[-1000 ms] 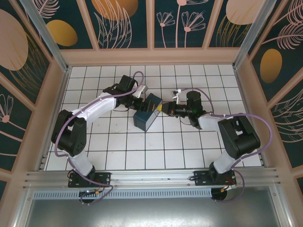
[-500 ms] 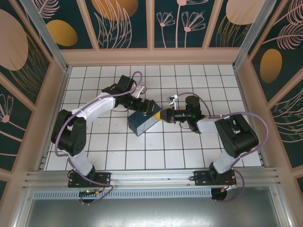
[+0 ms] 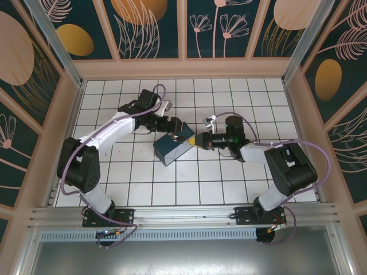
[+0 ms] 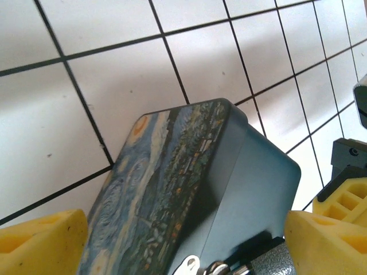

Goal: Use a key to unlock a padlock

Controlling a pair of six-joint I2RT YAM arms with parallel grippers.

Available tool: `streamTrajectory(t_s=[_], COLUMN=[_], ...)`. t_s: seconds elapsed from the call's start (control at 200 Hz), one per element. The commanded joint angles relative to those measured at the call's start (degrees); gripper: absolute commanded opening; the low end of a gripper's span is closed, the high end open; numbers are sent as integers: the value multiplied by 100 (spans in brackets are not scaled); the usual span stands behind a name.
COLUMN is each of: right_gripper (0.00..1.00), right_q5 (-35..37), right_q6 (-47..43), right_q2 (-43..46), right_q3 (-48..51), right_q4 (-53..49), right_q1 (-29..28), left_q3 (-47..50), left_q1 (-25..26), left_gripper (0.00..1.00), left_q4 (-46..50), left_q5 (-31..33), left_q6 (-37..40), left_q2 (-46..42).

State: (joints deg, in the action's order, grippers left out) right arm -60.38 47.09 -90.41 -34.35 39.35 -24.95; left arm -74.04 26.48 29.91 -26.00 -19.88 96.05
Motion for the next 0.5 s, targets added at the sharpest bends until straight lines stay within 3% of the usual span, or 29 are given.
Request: streamTrajectory(t_s=[0.0,0.245,0.495], right_gripper=[0,0,0], right_q5=[170,844,1228], right_q6=[-209,-311,-176], right_q2=[287,791,913], right_q3=[-24,-72,165], right_q4=[-394,-970,-745], right_q1=[13,-390,-504], left_q3=[22,481,982], left_q1=[-49,-95,-91], left_gripper=[91,93,92], left_q4=[344,372,-23], left_q5=[303,605,284], left_q6=[-22,-156,-161], left_q2=[-314,-808,-1009])
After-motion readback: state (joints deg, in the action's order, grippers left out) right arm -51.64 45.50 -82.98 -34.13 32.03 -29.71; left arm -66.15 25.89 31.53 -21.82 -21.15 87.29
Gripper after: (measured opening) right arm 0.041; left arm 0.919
